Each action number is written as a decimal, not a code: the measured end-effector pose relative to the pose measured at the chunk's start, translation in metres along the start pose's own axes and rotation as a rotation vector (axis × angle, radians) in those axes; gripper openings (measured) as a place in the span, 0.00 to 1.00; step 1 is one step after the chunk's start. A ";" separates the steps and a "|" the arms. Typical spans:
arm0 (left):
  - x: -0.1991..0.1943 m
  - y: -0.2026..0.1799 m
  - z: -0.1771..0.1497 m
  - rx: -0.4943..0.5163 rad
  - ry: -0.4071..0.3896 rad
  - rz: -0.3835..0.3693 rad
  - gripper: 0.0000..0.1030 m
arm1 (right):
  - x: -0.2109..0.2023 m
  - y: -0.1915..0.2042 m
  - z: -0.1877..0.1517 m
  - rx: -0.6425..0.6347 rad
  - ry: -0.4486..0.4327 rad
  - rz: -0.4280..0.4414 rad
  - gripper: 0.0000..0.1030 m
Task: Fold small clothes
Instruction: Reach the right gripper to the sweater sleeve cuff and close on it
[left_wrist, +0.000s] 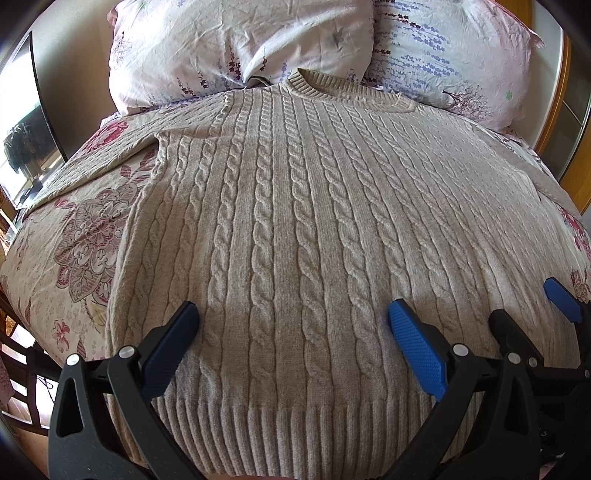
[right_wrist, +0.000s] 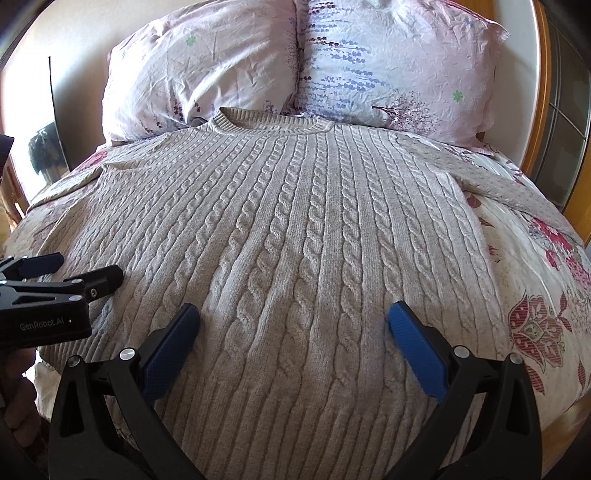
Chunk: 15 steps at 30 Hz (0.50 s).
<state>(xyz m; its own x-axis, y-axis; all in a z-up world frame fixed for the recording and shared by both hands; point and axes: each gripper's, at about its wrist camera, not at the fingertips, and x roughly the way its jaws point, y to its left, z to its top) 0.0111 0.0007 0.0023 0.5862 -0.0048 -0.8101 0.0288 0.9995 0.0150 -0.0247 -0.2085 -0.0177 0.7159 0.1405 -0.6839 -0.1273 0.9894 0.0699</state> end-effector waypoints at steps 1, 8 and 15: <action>0.000 -0.001 0.001 0.006 0.007 0.000 0.98 | 0.000 -0.001 0.000 -0.013 0.008 0.012 0.99; 0.005 0.014 0.032 -0.021 0.042 -0.082 0.98 | -0.023 -0.073 0.053 0.071 -0.021 0.001 0.99; 0.009 0.032 0.080 -0.110 -0.076 -0.212 0.98 | -0.027 -0.263 0.094 0.734 -0.072 0.059 0.99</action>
<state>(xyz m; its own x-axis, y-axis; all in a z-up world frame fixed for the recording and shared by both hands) 0.0816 0.0299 0.0424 0.6356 -0.2133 -0.7420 0.0723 0.9733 -0.2179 0.0535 -0.4692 0.0505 0.7688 0.1714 -0.6161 0.3065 0.7468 0.5902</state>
